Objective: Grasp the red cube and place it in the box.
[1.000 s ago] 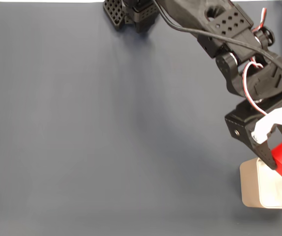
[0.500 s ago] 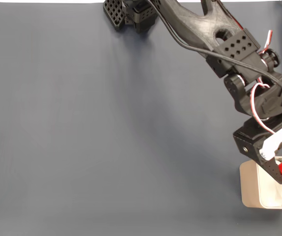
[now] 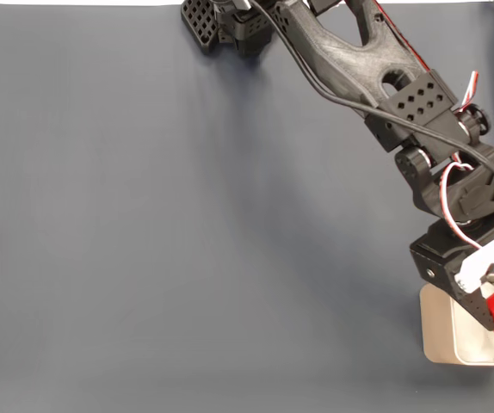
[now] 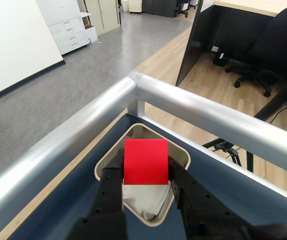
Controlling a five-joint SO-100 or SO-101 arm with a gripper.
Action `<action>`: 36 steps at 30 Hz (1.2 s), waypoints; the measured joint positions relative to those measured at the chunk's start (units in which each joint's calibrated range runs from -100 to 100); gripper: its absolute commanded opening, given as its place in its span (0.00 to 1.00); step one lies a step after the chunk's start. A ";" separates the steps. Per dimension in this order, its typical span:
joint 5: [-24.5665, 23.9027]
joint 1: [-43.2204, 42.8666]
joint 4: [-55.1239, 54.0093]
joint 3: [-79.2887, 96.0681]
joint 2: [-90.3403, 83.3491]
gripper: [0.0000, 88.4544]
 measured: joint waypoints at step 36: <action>-1.47 0.52 -0.72 -0.18 0.78 0.55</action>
